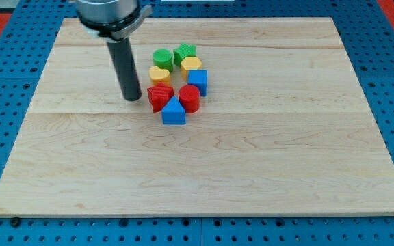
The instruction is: Push the red star along with the red circle towards the center right
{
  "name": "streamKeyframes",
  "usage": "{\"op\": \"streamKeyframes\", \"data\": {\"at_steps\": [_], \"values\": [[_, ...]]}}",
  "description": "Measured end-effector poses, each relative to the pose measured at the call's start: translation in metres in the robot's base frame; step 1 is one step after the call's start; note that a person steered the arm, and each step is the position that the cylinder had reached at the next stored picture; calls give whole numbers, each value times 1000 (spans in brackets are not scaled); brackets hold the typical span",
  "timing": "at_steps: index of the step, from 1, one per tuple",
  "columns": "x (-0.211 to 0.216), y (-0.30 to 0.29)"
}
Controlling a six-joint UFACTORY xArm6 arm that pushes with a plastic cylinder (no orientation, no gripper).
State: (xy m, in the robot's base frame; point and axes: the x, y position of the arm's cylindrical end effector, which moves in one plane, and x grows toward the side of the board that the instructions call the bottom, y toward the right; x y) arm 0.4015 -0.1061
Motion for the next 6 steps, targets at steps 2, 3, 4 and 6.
{"op": "streamKeyframes", "data": {"at_steps": [2,3,4,6], "values": [[15,33],[15,36],[13,38],[13,103]]}}
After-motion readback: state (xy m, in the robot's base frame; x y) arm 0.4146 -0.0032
